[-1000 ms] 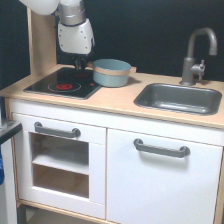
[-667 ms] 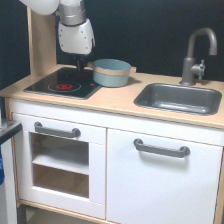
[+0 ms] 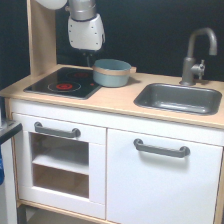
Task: Place the pot in the sink
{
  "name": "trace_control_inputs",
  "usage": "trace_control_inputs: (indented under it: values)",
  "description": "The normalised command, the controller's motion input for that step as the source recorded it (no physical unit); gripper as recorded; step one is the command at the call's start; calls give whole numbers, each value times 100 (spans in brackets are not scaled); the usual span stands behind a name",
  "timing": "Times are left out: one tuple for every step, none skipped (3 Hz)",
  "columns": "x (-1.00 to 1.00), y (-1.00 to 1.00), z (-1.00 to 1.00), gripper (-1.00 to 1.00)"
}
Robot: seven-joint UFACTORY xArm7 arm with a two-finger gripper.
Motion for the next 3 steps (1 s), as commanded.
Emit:
trace_control_inputs:
  values:
    - [99, 21, -14, -100]
    - [99, 7, -29, -100]
    - [100, -16, -7, -100]
